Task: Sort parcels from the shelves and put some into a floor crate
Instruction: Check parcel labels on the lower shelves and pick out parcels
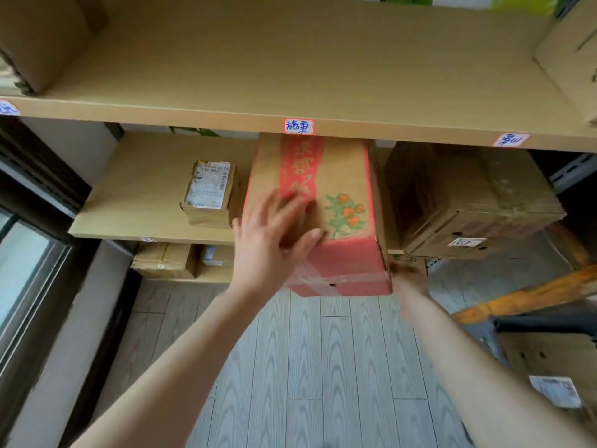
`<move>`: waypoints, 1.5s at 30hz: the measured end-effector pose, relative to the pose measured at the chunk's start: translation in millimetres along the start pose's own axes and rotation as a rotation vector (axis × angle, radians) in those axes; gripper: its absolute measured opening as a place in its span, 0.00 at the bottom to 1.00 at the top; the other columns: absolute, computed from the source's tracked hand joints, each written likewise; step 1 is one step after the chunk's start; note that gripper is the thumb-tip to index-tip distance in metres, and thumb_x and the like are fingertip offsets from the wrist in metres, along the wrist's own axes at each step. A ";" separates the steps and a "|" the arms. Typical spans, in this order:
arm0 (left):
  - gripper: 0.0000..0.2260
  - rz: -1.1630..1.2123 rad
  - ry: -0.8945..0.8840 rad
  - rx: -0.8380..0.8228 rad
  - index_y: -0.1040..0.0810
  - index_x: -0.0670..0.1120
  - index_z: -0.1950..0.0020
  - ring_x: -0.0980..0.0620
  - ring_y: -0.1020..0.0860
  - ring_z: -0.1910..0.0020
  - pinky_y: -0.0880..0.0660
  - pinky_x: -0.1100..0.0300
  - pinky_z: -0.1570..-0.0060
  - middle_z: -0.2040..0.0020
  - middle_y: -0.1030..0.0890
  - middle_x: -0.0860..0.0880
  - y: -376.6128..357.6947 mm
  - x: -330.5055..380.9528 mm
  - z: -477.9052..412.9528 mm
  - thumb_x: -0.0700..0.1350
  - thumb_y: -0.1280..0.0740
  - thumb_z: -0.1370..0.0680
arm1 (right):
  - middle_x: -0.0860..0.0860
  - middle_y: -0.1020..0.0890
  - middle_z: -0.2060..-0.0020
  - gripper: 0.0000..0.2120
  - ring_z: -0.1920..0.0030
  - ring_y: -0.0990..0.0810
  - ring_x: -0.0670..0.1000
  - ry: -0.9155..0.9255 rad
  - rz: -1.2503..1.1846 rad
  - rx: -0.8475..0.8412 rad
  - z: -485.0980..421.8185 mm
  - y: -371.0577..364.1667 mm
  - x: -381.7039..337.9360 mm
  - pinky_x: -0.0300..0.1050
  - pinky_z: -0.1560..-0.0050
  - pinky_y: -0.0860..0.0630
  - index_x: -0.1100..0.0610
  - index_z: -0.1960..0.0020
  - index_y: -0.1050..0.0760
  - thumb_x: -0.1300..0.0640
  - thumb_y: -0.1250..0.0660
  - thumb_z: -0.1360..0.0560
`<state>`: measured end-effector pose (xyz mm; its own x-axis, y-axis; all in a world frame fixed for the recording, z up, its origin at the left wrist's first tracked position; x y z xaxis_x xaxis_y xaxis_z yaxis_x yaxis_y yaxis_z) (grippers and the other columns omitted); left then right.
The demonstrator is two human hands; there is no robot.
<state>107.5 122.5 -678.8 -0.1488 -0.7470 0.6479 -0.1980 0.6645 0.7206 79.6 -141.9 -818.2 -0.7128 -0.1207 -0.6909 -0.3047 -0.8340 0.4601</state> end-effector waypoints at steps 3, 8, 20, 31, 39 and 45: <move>0.57 0.168 0.531 -0.208 0.42 0.48 0.27 0.44 0.38 0.28 0.36 0.42 0.32 0.29 0.38 0.42 -15.6 -45.4 4.7 0.75 0.32 0.49 | 0.50 0.24 0.53 0.20 0.54 0.26 0.51 0.123 -0.226 -0.129 26.9 -1.5 -54.5 0.44 0.51 0.34 0.52 0.40 0.26 0.40 0.43 0.24; 0.37 0.308 0.559 -0.183 0.31 0.41 0.40 0.49 0.24 0.44 0.25 0.57 0.50 0.44 0.23 0.48 -15.3 -41.8 1.9 0.62 0.25 0.38 | 0.44 0.22 0.53 0.27 0.55 0.24 0.44 0.132 -0.383 -0.433 55.1 -18.1 -72.1 0.42 0.53 0.29 0.46 0.39 0.28 0.31 0.43 0.30; 0.22 0.361 0.317 0.080 0.24 0.47 0.36 0.55 0.25 0.49 0.28 0.62 0.46 0.48 0.23 0.49 15.8 -13.7 58.8 0.55 0.37 0.26 | 0.51 0.20 0.46 0.15 0.49 0.23 0.50 0.116 -0.200 -0.227 56.9 16.2 -39.3 0.46 0.47 0.28 0.52 0.47 0.26 0.43 0.39 0.26; 0.16 0.410 0.870 0.000 0.30 0.40 0.68 0.39 0.31 0.62 0.34 0.54 0.65 0.68 0.27 0.39 -71.6 -105.0 55.4 0.42 0.45 0.21 | 0.50 0.27 0.50 0.24 0.50 0.31 0.50 0.292 0.023 0.008 28.4 79.8 -42.4 0.45 0.47 0.34 0.56 0.38 0.27 0.40 0.45 0.23; 0.14 0.790 1.242 -0.038 0.23 0.42 0.51 0.51 0.24 0.63 0.29 0.62 0.66 0.58 0.22 0.49 -130.5 -127.4 81.3 0.52 0.40 0.24 | 0.43 0.30 0.34 0.21 0.33 0.34 0.44 0.468 0.025 -0.014 30.5 75.8 -50.3 0.37 0.38 0.38 0.49 0.29 0.36 0.46 0.47 0.20; 0.15 0.624 1.127 0.128 0.29 0.44 0.65 0.49 0.27 0.64 0.26 0.55 0.60 0.65 0.25 0.48 -76.5 -142.2 88.3 0.55 0.37 0.28 | 0.49 0.26 0.39 0.18 0.40 0.30 0.45 0.492 0.088 -0.071 24.3 56.3 -19.6 0.30 0.44 0.34 0.55 0.31 0.32 0.53 0.48 0.19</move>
<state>58.3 176.1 -847.9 0.6321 0.1576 0.7587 -0.4913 0.8387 0.2351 61.1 -173.4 -765.2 -0.3461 -0.4173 -0.8403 -0.2014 -0.8417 0.5009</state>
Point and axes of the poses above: each hand's wrist, its own z-axis away from the middle knuckle, its own y-axis out of the back of the hand, x = y × z, the point moved 10 cm from there along -z, towards the middle knuckle
